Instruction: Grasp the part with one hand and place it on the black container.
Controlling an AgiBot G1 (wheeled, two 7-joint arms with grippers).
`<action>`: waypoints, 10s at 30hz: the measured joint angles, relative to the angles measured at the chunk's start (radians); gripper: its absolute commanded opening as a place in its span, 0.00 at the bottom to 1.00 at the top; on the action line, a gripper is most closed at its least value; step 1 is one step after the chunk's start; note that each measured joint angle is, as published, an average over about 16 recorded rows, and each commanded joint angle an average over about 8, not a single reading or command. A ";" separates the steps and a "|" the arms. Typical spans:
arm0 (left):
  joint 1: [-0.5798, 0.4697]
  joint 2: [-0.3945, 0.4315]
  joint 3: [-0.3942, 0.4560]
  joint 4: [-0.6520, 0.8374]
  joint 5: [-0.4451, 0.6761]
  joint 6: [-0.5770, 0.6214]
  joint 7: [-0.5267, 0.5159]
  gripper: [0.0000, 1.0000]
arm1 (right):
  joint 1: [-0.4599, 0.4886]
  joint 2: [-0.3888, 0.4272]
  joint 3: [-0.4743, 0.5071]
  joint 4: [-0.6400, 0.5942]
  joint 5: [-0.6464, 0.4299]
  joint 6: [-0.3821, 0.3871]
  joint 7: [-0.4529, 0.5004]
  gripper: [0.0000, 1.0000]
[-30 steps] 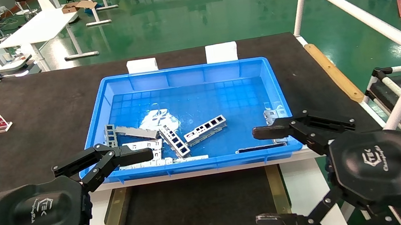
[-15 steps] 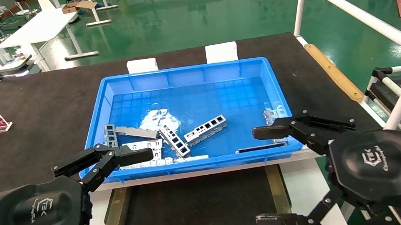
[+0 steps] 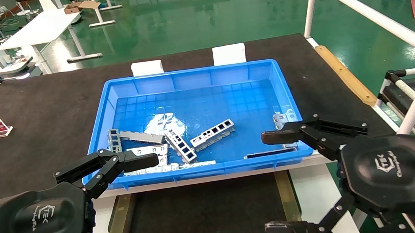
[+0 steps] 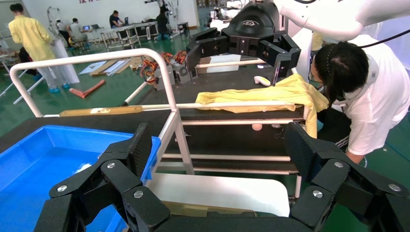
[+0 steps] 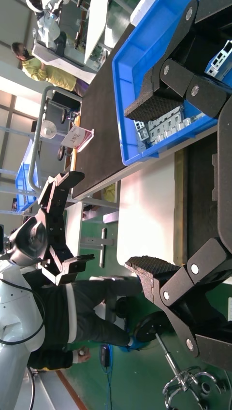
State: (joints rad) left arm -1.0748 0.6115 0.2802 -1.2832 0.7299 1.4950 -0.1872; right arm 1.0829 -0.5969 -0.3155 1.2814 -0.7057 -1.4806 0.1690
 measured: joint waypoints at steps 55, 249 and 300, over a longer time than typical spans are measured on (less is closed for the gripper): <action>-0.340 0.312 0.165 0.511 0.307 0.028 0.233 1.00 | 0.001 0.000 -0.002 -0.001 0.001 0.000 -0.001 1.00; 0.291 0.702 0.498 0.388 -0.191 -1.450 0.170 0.00 | 0.002 0.003 -0.008 -0.001 0.005 0.003 -0.004 0.00; 0.307 0.666 0.476 0.389 -0.167 -1.389 0.175 1.00 | 0.003 0.004 -0.010 -0.001 0.006 0.003 -0.005 1.00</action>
State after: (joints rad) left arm -0.7675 1.2771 0.7558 -0.8942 0.5631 0.1064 -0.0121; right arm 1.0857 -0.5934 -0.3252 1.2804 -0.6994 -1.4773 0.1640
